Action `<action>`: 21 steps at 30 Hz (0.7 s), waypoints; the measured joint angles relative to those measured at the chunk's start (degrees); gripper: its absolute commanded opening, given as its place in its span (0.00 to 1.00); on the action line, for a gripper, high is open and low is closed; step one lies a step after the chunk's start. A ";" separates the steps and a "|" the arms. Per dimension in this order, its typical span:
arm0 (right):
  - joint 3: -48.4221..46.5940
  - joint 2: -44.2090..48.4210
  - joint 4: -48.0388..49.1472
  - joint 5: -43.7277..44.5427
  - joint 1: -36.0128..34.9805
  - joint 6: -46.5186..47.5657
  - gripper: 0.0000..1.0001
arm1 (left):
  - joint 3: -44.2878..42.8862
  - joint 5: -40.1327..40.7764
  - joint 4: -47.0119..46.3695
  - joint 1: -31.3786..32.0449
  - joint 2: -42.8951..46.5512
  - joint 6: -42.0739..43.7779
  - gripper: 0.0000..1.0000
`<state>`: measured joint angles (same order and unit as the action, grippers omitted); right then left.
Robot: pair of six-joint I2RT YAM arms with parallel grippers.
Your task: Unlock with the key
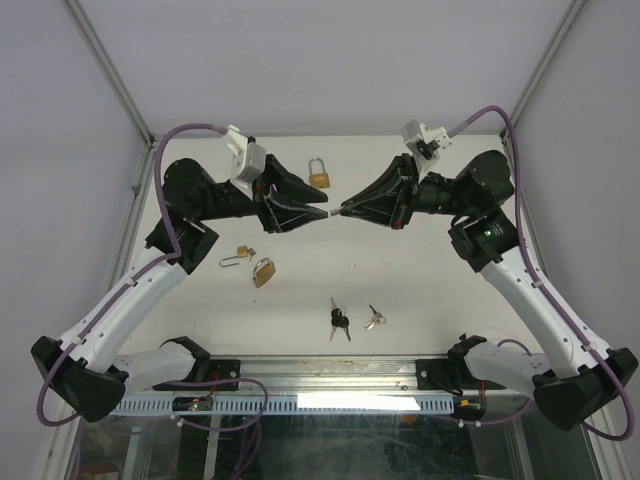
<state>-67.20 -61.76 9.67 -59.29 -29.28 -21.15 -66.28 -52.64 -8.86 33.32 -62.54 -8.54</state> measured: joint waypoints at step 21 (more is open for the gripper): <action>0.39 0.85 -0.50 2.10 -0.09 1.86 0.00 | -1.62 -1.14 -0.85 0.44 -3.61 -4.02 0.24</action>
<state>-66.81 -60.90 9.17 -57.19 -29.36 -19.29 -67.90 -53.78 -9.72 33.76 -66.15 -12.56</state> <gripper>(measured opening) 0.057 0.293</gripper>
